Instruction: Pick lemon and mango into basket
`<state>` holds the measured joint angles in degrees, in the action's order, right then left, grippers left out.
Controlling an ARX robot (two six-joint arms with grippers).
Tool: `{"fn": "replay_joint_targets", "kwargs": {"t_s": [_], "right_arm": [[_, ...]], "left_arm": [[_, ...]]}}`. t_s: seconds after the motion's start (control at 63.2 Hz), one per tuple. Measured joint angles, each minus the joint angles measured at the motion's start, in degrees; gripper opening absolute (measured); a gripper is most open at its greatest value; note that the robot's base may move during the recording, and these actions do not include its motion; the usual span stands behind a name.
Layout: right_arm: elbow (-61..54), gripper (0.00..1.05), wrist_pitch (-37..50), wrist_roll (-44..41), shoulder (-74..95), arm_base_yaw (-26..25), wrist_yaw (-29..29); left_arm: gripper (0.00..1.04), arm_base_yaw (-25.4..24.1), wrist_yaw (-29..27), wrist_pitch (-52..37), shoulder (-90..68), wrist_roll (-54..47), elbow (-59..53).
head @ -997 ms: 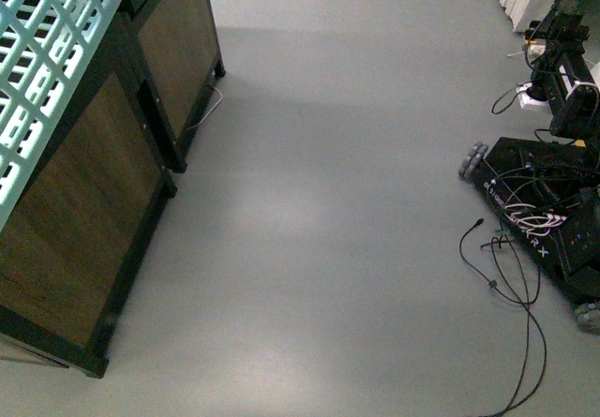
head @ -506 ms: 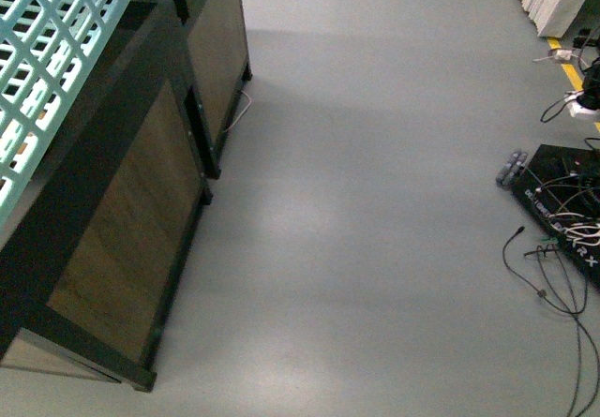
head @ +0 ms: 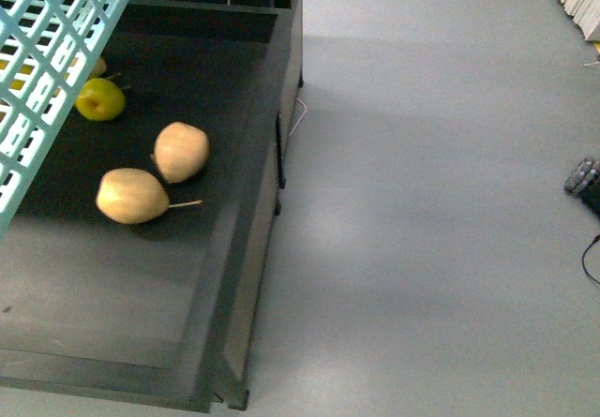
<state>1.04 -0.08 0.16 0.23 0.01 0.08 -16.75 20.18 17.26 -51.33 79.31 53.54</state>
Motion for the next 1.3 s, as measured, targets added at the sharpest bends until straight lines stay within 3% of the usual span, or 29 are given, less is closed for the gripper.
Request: {"fn": "replay_joint_targets", "kwargs": {"t_s": [1.298], "right_arm": [[0.00,0.96,-0.02,0.00,-0.11,-0.02,-0.04]], "left_arm": [[0.05,-0.04,-0.15,0.00,-0.02,-0.04,0.00]]}}
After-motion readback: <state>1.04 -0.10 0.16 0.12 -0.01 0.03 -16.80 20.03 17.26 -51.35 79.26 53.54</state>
